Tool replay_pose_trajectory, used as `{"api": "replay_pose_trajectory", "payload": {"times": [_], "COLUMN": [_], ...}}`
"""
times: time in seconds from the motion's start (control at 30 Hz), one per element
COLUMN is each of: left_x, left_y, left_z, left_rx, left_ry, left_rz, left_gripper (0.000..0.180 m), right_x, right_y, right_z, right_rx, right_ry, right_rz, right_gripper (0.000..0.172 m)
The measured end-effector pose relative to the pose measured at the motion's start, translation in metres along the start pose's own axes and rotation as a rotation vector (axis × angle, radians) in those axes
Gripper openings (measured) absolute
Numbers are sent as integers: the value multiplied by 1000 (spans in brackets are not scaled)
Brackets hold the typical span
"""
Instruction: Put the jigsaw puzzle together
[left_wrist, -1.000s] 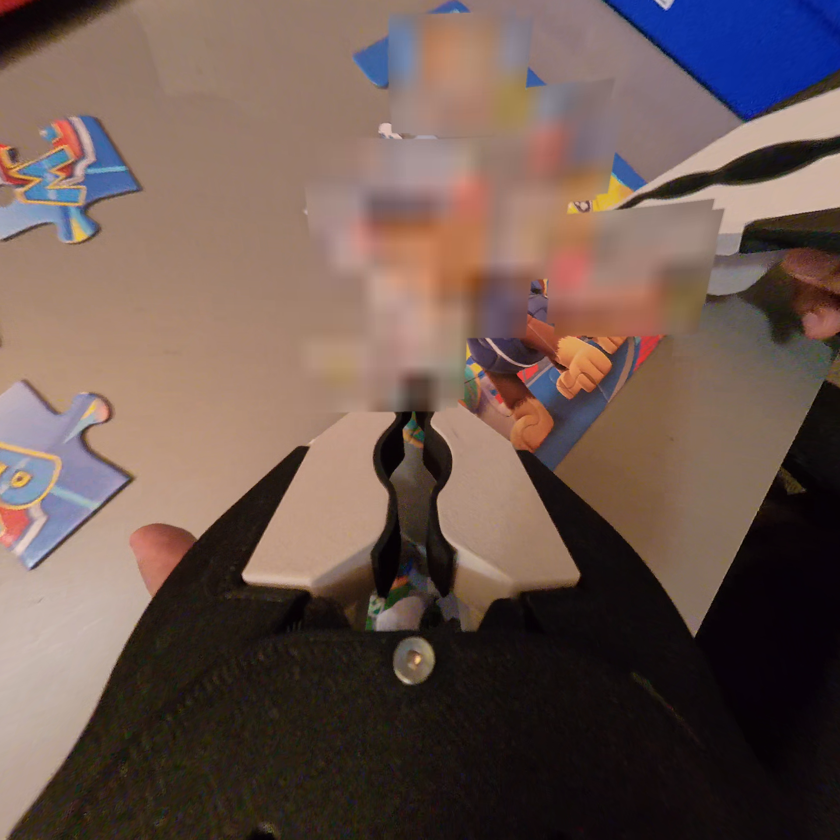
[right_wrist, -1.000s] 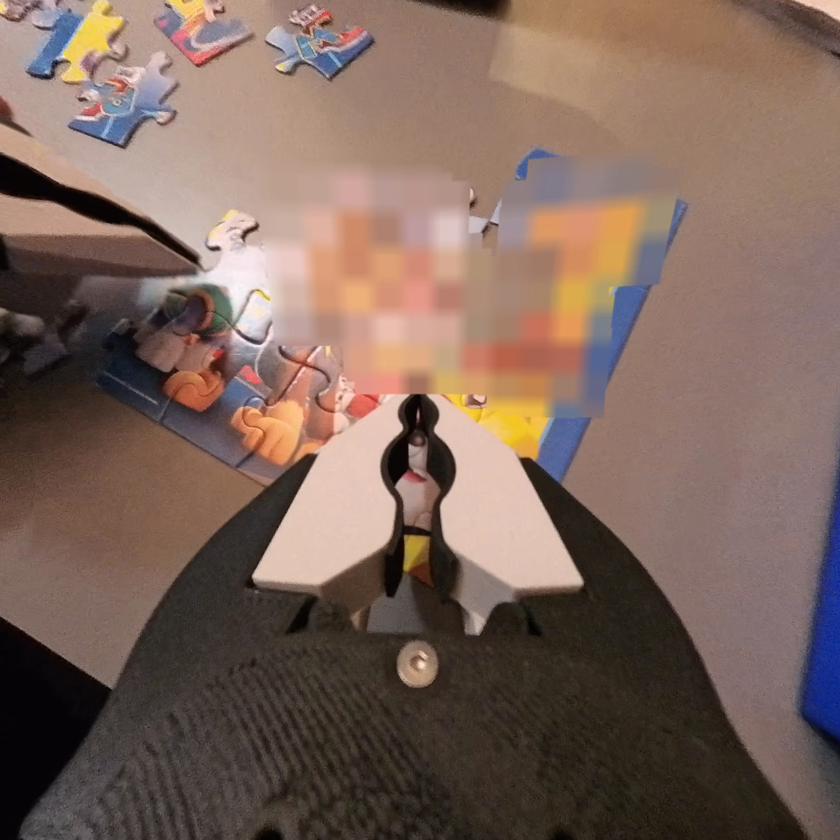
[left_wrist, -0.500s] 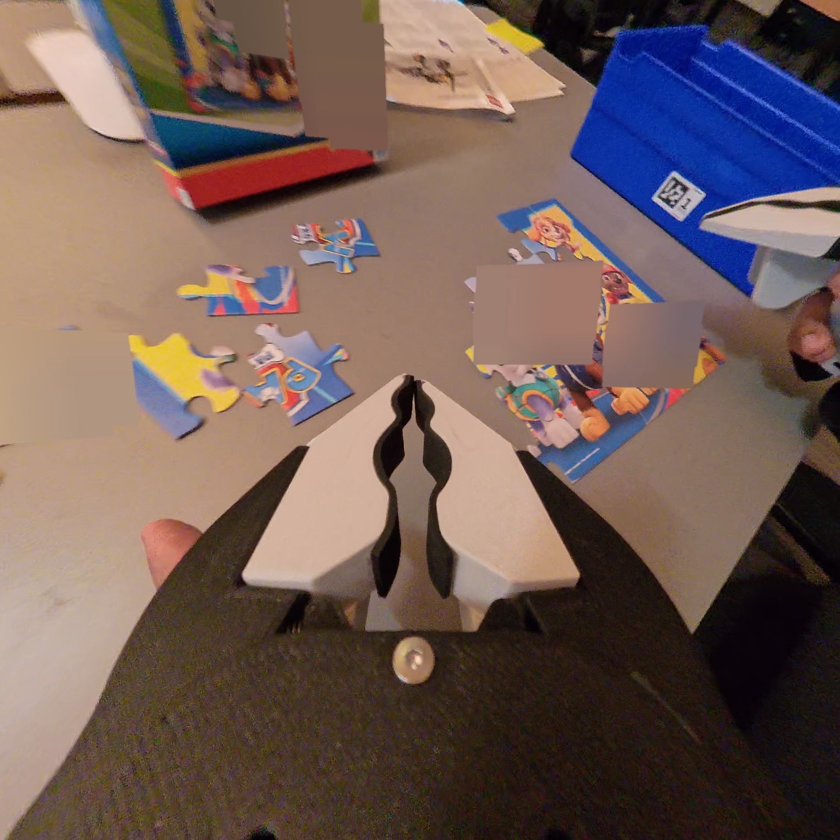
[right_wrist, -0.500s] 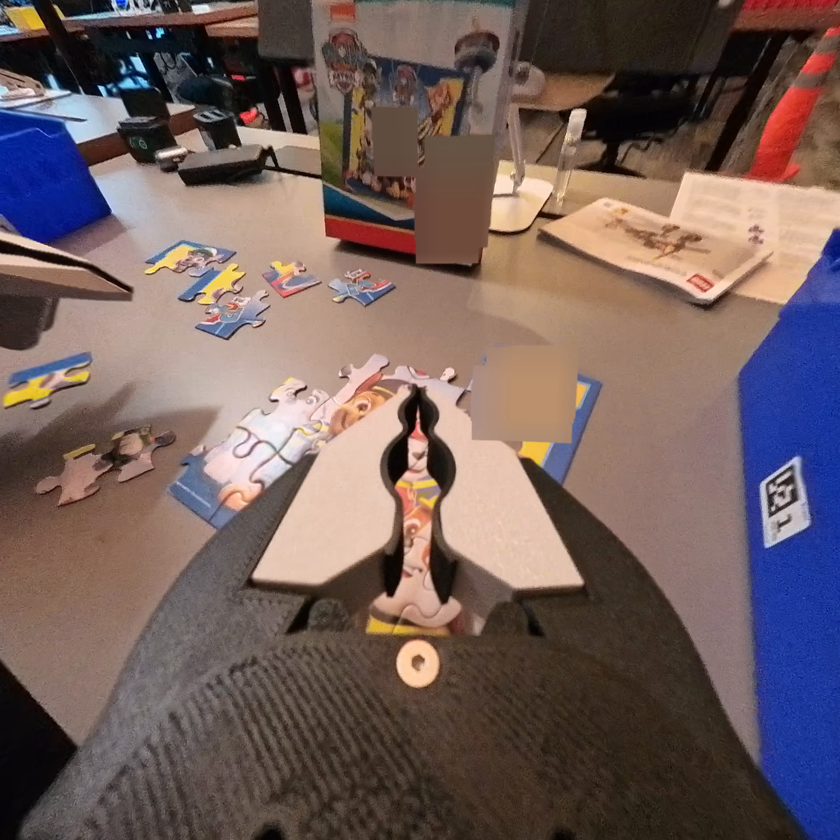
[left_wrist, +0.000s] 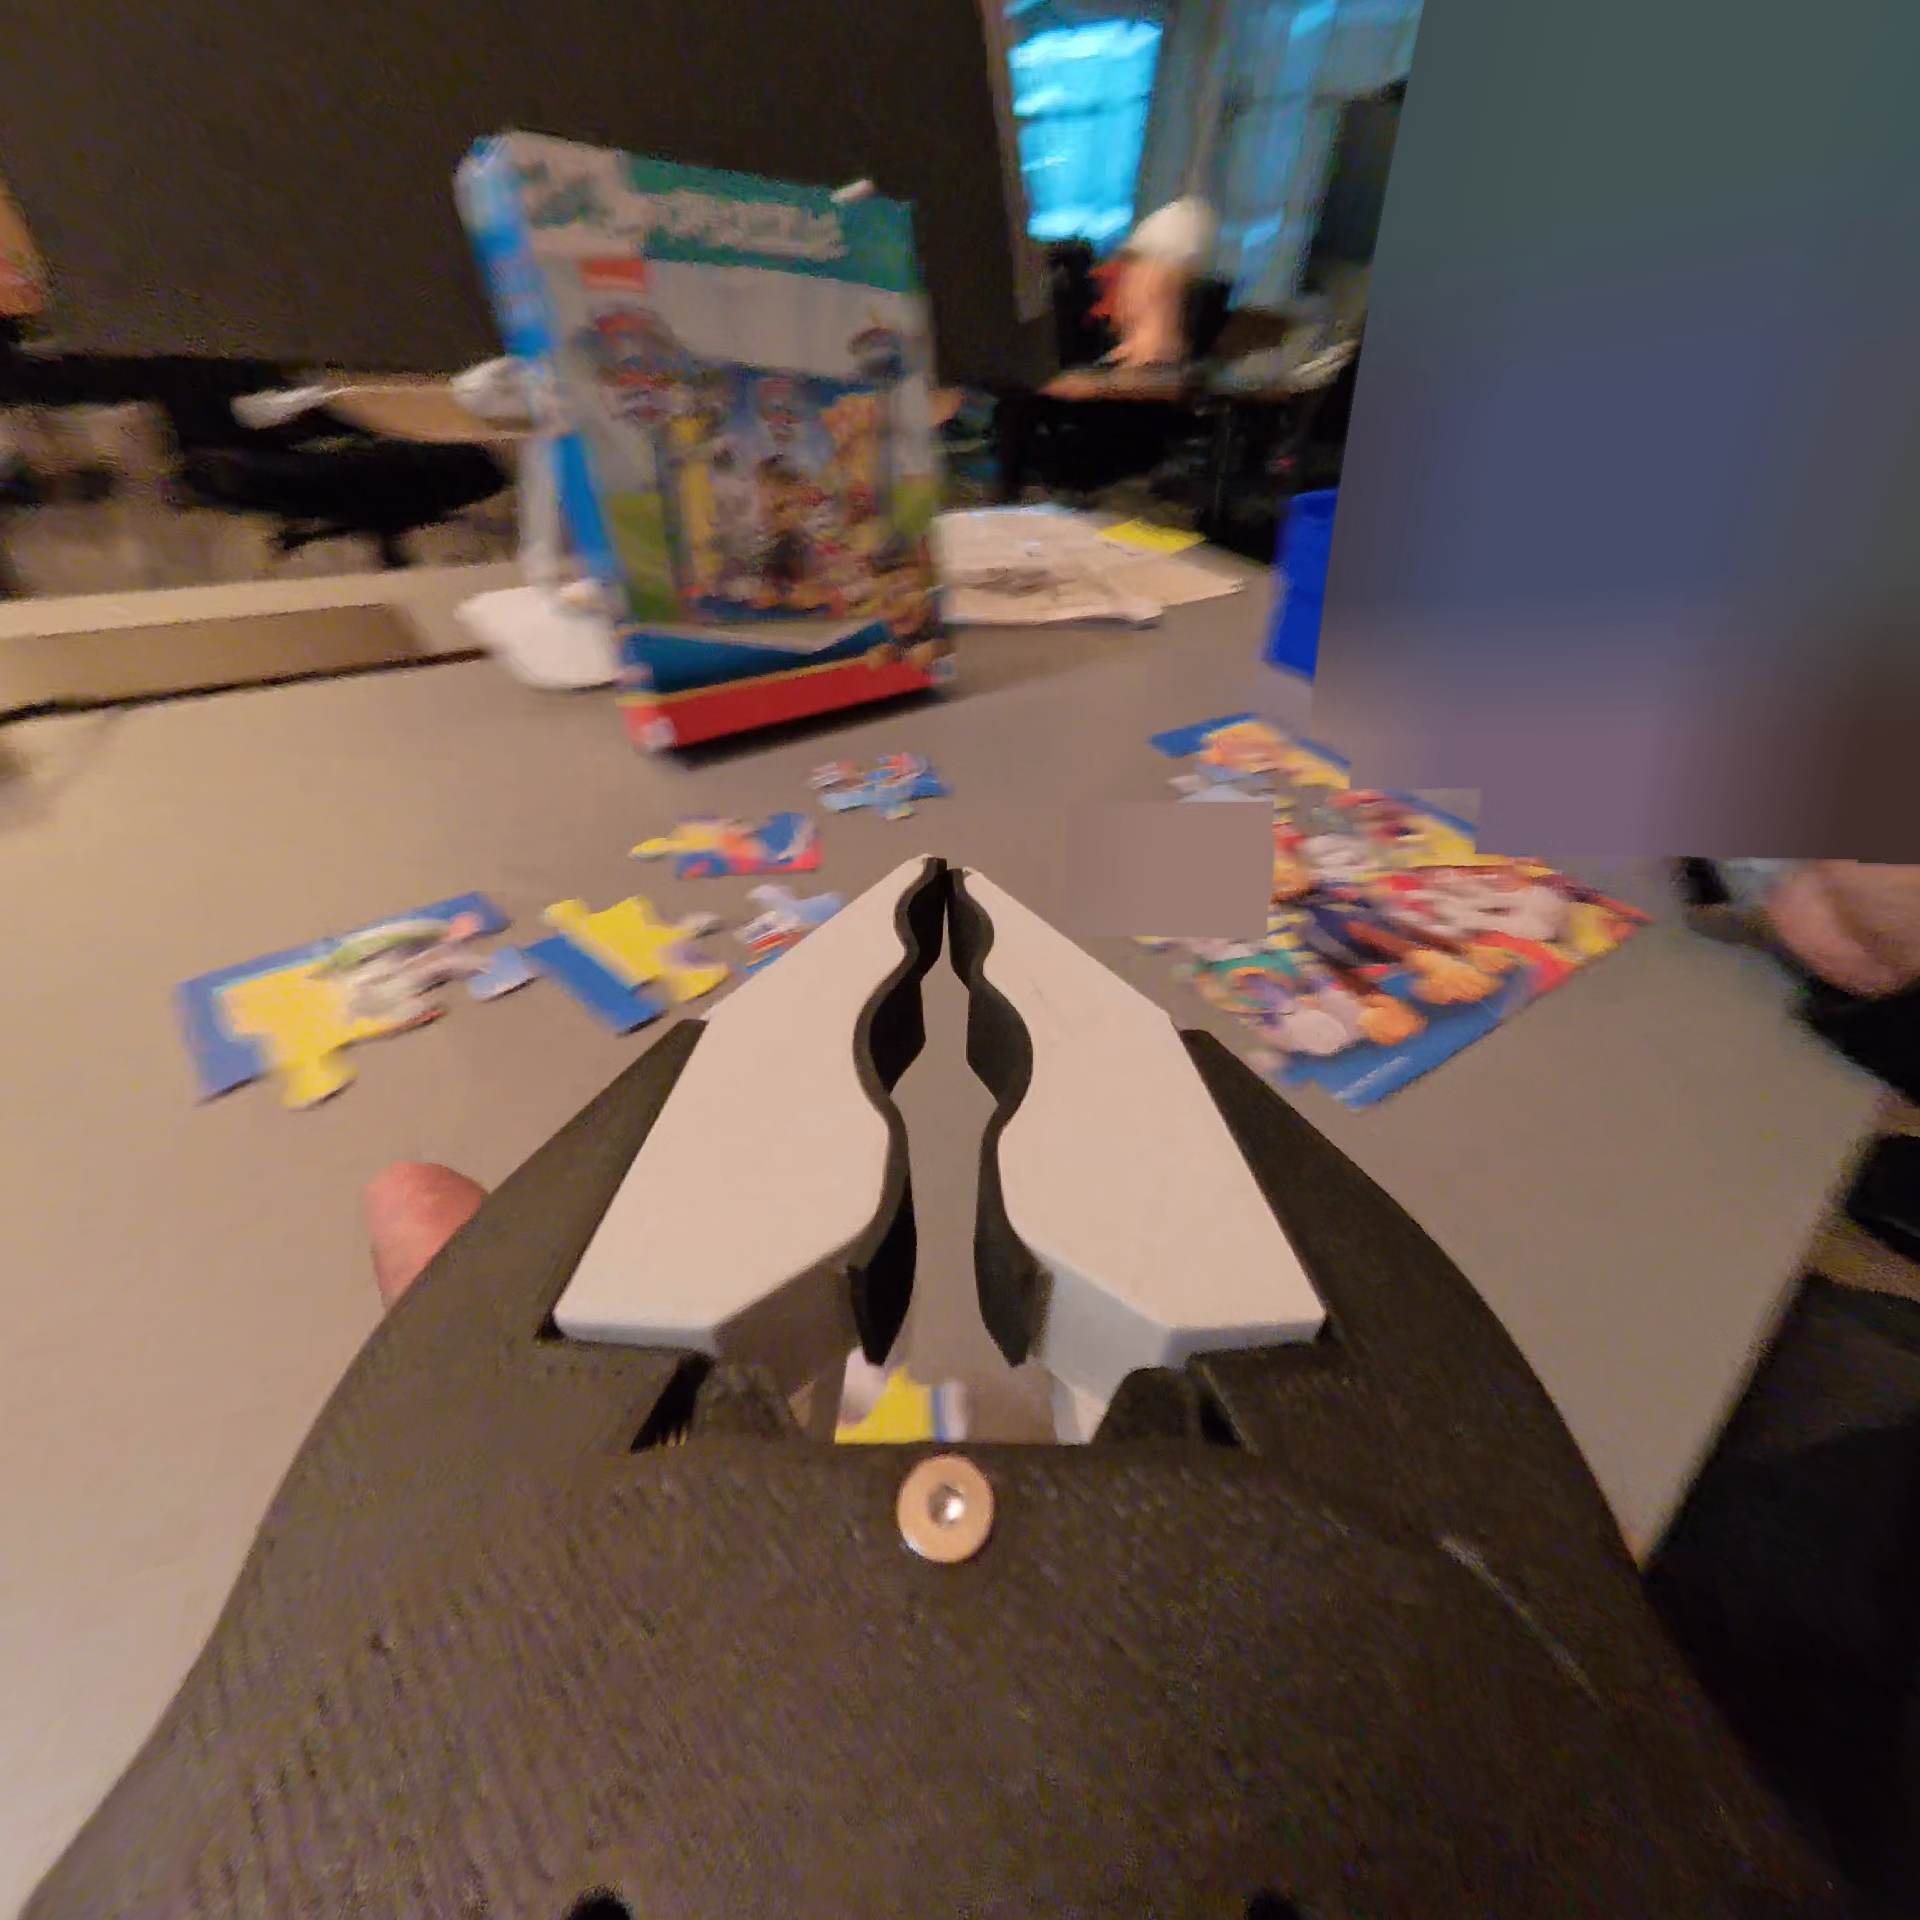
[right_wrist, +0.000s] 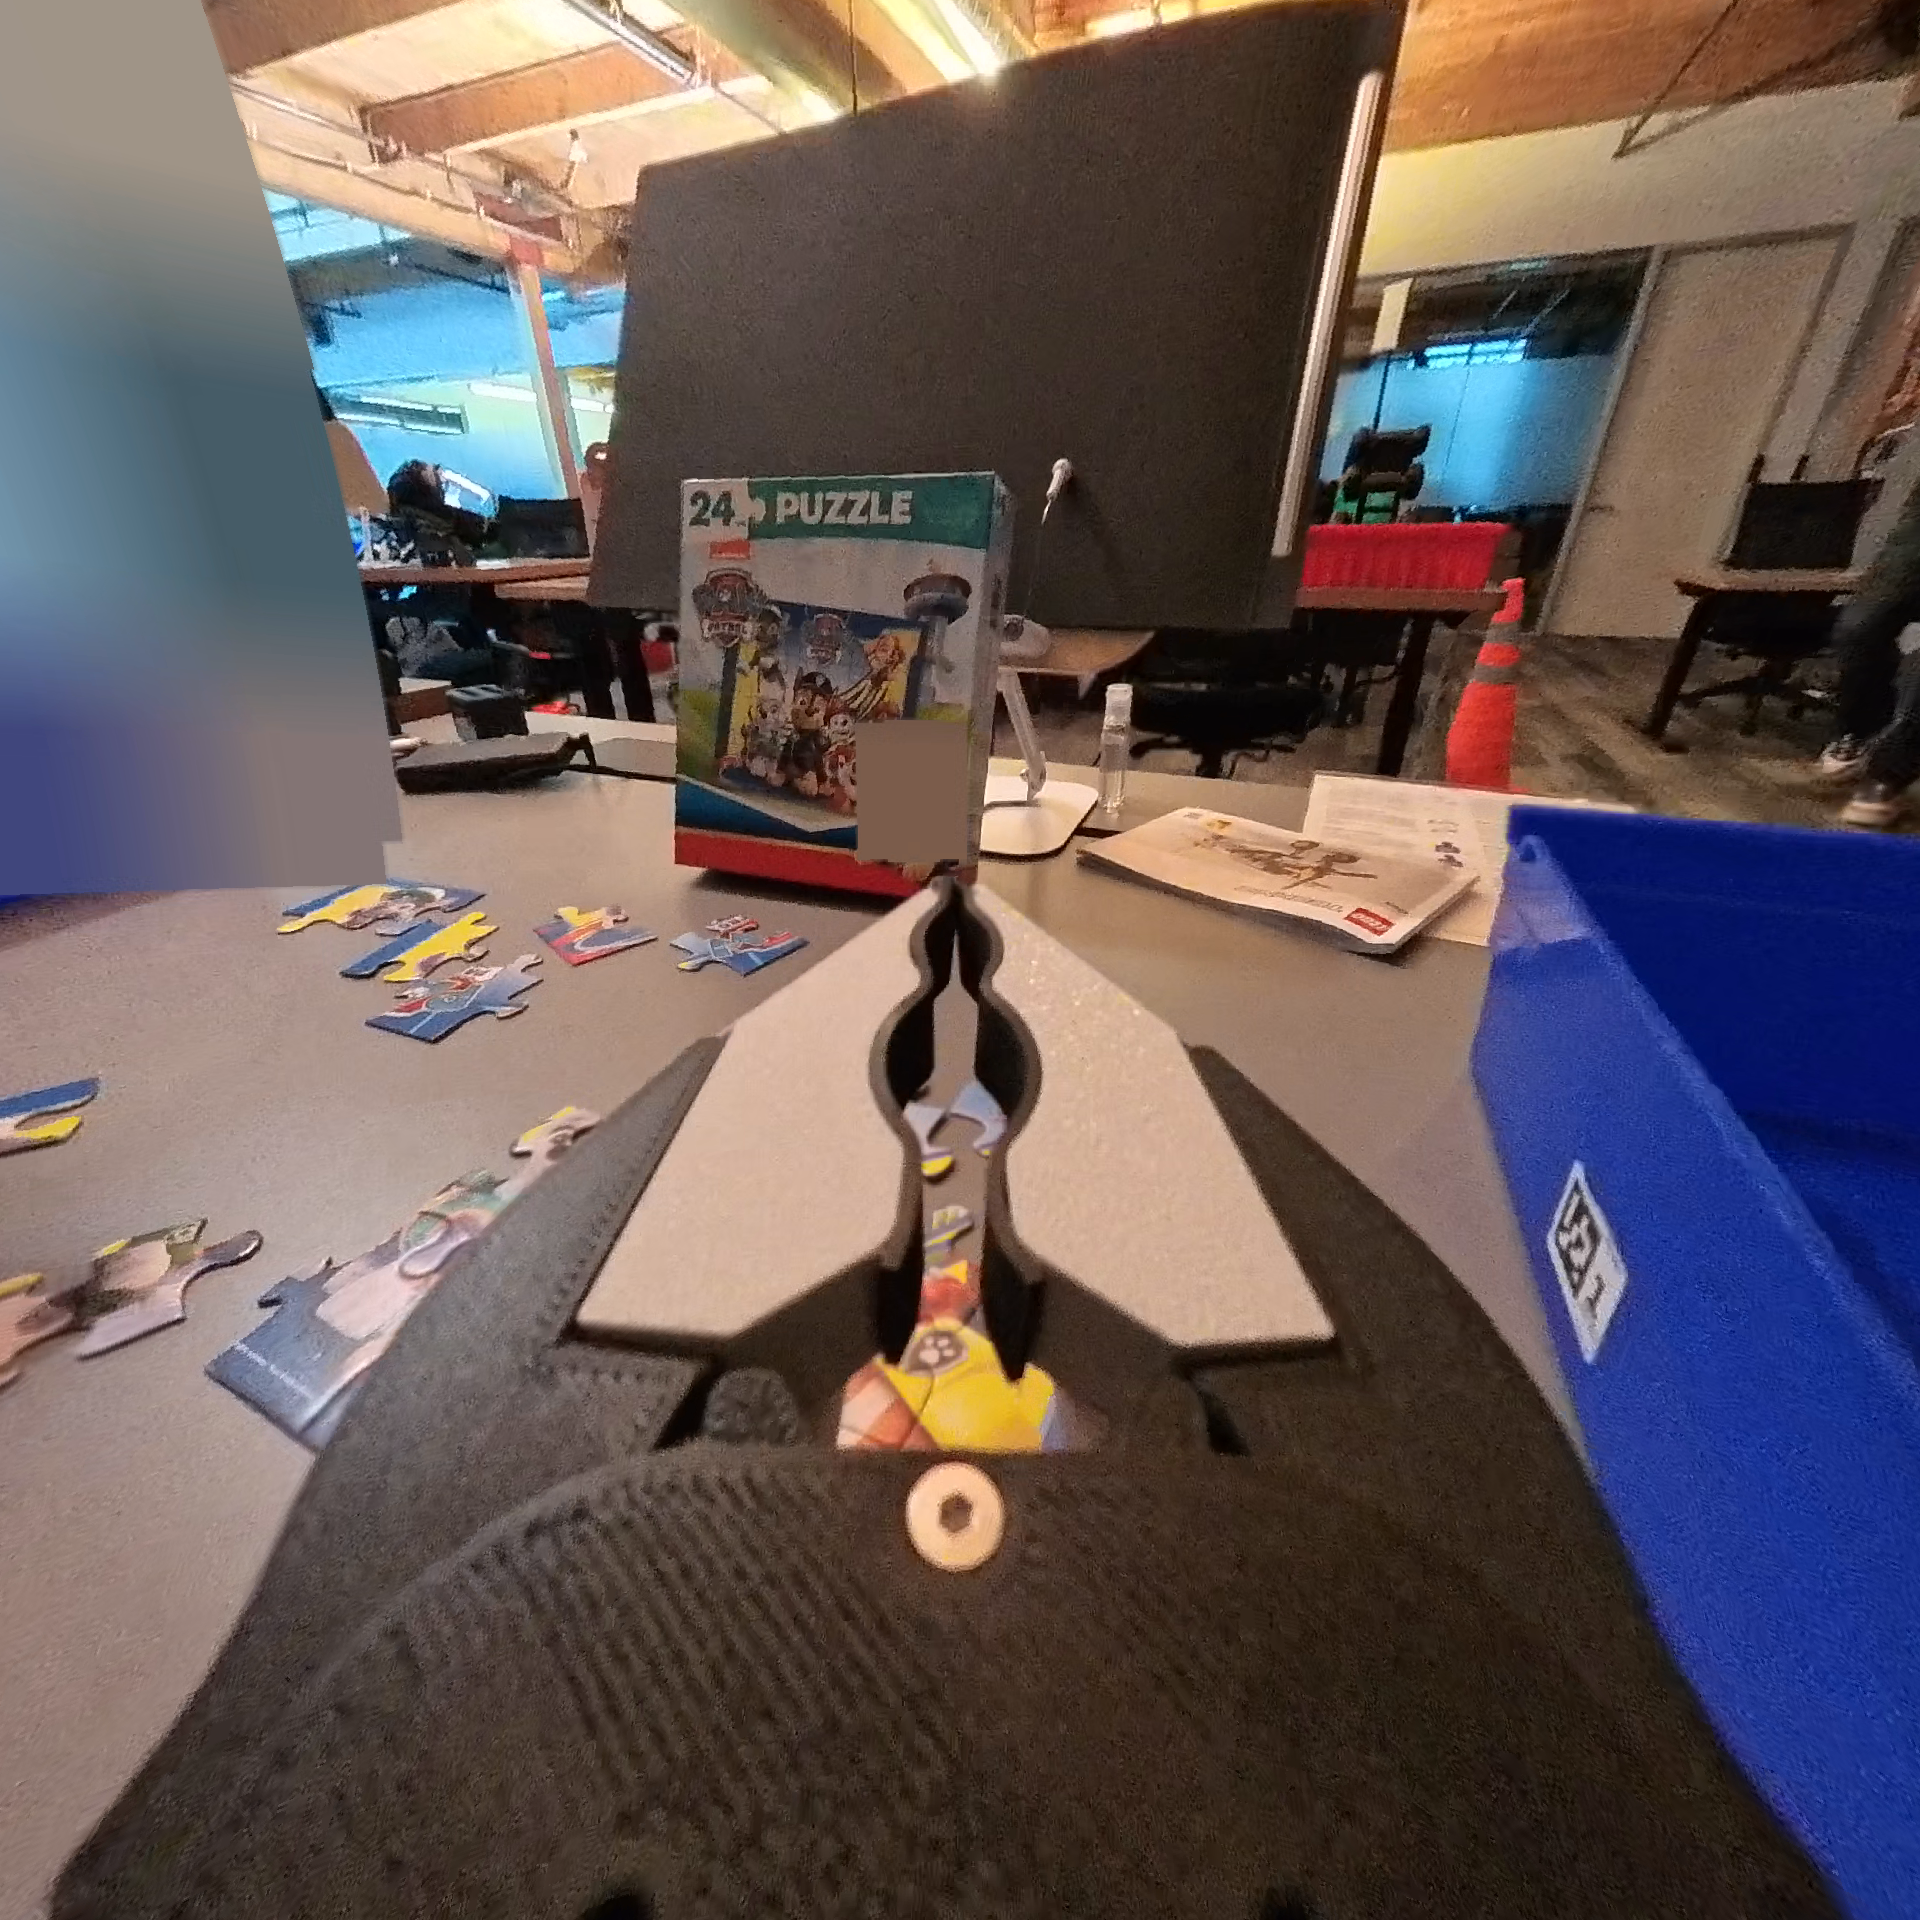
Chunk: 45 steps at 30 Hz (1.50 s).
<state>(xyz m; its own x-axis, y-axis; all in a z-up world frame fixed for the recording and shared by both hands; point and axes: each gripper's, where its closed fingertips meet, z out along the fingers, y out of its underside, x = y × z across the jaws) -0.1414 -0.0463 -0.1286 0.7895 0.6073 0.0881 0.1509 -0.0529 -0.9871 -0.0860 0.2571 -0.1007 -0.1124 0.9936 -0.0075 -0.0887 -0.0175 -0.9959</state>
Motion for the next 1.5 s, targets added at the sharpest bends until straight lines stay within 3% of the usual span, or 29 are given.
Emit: {"api": "replay_pose_trajectory", "payload": {"times": [0.07, 0.17, 0.23, 0.37, 0.5, 1.0, 1.27, 1.5], "left_x": [-31, -72, -103, -130, -134, -131, -136, -134], "left_y": [3, -1, 11, 28, 23, 49, 50, 55], "left_z": [-9, -30, -45, -63, -66, -45, -46, -43], "left_rx": [-81, -80, -99, -84, -63, -243, -232, -275], "left_ry": [-142, -252, -338, -408, -456, -375, -361, -385], "left_rz": [6, -47, -89, -106, -51, -126, -198, -150], "left_gripper": [0, 0, 0, 0, 0, 0, 0, 0], "right_x": [-2, -7, -14, -22, -27, -24, -26, -28], "right_y": [5, 3, 8, 15, 20, 29, 29, 29], "right_z": [0, 1, 5, 8, 12, 16, 15, 15], "right_rx": [3, 0, -24, -56, -83, -124, -120, -120], "right_ry": [22, 43, 23, 8, -14, -16, -29, -36], "right_rz": [-55, -167, -197, -258, -256, -223, -214, -215], "right_gripper": [0, 0, 0, 0, 0, 0, 0, 0]}}
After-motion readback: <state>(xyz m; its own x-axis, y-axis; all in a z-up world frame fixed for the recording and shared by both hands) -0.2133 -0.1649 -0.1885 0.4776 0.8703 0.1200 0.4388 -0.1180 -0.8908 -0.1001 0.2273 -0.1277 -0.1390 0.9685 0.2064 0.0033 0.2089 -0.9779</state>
